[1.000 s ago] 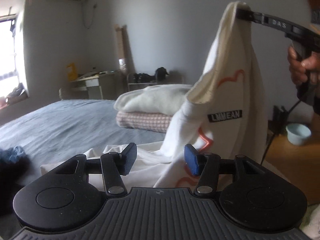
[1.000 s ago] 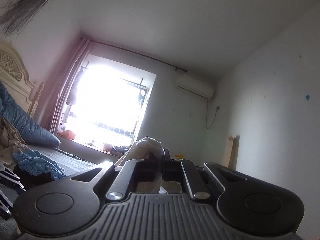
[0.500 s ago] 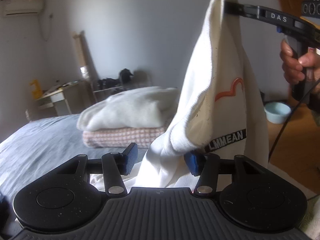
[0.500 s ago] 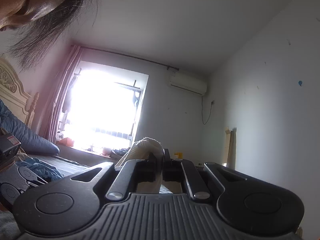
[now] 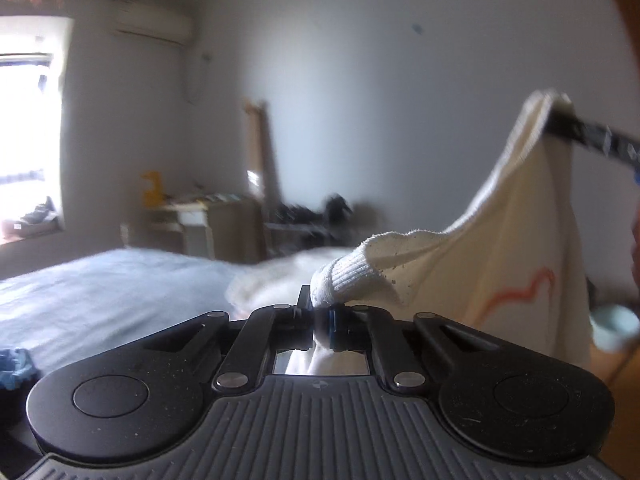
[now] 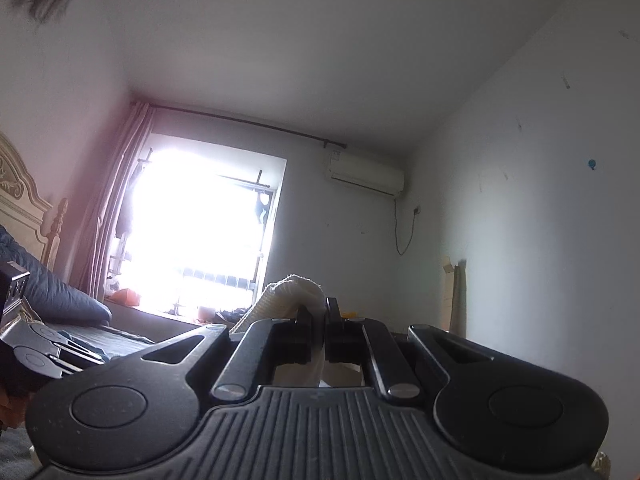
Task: Fold clothes
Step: 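Lift the cream sweatshirt high with both grippers, shaking it out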
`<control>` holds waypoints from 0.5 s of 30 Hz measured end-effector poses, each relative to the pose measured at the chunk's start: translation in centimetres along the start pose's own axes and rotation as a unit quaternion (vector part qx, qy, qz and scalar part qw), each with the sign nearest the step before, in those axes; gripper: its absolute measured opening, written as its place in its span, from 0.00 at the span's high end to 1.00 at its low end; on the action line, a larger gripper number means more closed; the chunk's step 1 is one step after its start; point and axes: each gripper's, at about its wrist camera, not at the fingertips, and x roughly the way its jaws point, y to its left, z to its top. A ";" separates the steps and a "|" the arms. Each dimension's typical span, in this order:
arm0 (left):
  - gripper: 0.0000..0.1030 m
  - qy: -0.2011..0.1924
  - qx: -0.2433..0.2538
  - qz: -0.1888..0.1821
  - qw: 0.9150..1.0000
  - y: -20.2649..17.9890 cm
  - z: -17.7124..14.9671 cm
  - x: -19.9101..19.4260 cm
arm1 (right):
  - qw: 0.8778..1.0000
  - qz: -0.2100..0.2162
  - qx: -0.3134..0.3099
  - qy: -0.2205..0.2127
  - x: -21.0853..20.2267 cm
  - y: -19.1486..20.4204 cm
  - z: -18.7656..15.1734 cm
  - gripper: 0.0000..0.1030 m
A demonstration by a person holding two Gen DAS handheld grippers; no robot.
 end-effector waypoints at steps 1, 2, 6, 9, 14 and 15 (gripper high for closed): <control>0.95 -0.018 -0.008 0.018 1.000 0.4 0.8 -0.7 | 1.000 0.006 0.000 -0.011 0.4 0.2 0.5 0.94; 0.96 -0.036 -0.014 0.033 0.999 0.7 1.6 -1.4 | 1.000 0.012 0.000 -0.021 0.7 0.4 0.9 0.94; 0.96 -0.116 -0.030 0.080 0.990 1.6 5.2 -4.5 | 0.997 0.036 -0.001 -0.064 2.5 1.4 3.7 0.94; 0.96 -0.181 -0.034 0.102 0.978 2.0 8.2 -7.1 | 0.993 0.051 0.002 -0.106 3.5 1.9 6.9 0.94; 0.96 -0.262 -0.027 0.135 0.955 2.0 13.1 -10.7 | 0.982 0.072 0.003 -0.177 5.1 2.5 13.1 0.94; 0.96 -0.275 -0.023 0.140 0.951 1.8 14.0 -11.3 | 0.979 0.073 0.005 -0.188 5.3 2.7 14.2 0.94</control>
